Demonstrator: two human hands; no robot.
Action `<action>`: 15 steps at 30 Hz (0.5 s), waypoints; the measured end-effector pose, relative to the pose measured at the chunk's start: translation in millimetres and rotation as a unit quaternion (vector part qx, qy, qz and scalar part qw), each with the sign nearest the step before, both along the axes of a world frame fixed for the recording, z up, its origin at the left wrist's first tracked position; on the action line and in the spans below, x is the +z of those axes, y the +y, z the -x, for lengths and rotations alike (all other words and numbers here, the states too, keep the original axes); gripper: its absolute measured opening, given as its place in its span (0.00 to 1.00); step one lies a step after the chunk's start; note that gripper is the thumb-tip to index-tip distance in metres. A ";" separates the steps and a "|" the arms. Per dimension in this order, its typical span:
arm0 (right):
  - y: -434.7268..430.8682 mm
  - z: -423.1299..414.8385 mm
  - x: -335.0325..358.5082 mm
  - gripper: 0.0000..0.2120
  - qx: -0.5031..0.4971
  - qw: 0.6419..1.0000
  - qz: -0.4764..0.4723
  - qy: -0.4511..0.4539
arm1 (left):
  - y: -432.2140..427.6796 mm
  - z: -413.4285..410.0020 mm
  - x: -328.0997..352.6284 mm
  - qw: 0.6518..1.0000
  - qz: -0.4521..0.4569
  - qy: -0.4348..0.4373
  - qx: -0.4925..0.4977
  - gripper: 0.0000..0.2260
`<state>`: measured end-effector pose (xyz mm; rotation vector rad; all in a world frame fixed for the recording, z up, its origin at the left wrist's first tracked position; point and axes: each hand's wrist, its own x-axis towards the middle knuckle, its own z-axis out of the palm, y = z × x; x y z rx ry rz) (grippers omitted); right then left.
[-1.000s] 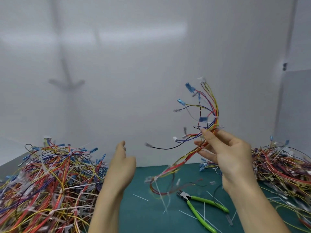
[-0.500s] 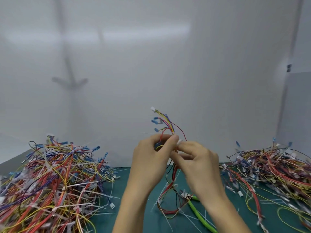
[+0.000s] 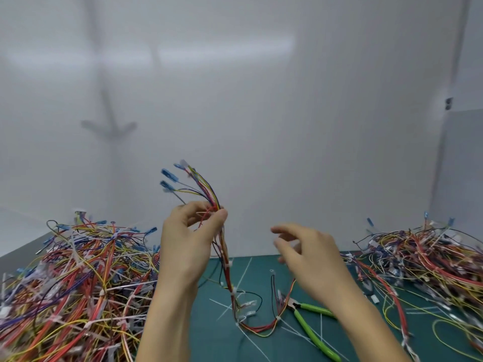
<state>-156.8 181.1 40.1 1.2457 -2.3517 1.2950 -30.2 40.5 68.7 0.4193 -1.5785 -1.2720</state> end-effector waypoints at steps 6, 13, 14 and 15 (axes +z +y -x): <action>12.7 35.7 -33.0 0.13 -0.145 0.893 -0.425 0.021 | -2.9 -3.4 -1.6 0.999 0.045 -0.008 -0.013 0.02; 2.3 40.6 -68.3 0.20 -0.074 0.850 -0.520 -0.033 | 2.1 -0.3 -0.2 0.998 0.056 -0.013 -0.036 0.01; 1.3 40.6 -70.2 0.20 -0.074 0.851 -0.518 -0.034 | 2.9 -0.2 0.0 0.998 0.056 -0.015 -0.039 0.01; 0.6 40.9 -72.0 0.21 -0.076 0.852 -0.517 -0.035 | 3.8 -0.3 0.2 0.997 0.056 -0.016 -0.041 0.01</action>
